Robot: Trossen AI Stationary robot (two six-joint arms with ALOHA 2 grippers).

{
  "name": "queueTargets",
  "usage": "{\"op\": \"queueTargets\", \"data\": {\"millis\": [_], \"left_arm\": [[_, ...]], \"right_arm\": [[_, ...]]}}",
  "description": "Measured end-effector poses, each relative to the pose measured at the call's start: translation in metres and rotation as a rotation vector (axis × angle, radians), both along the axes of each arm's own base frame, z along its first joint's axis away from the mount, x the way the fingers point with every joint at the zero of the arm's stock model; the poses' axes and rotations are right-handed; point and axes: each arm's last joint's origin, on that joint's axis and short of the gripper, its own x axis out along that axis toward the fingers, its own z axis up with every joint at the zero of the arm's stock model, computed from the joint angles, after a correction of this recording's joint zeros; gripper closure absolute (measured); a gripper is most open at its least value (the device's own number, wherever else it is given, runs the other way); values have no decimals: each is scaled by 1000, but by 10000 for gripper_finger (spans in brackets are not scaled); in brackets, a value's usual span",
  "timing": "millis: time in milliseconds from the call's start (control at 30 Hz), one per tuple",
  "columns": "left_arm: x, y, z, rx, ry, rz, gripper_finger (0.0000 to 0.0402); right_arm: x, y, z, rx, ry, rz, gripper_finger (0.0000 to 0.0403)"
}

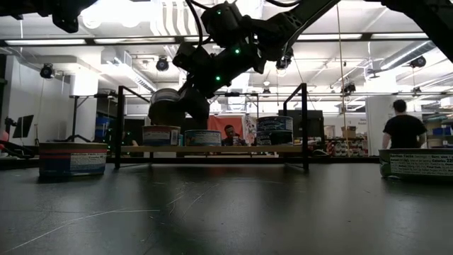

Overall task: Stack canned seafood by type on shelf
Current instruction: Stack the blue tuna can on top of the other blue tuna can on the shelf

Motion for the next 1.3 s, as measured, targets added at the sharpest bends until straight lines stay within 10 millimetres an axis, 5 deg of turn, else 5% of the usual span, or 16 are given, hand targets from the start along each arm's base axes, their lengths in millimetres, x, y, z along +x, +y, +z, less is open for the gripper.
{"op": "queueTargets", "data": {"millis": [567,1300], "left_arm": [[0,0,0,1,3,0,212],[0,0,-1,2,8,0,212]], "right_arm": [[0,-1,-1,34,-5,56,188],[-1,-8,-1,135,-51,1,121]]}}
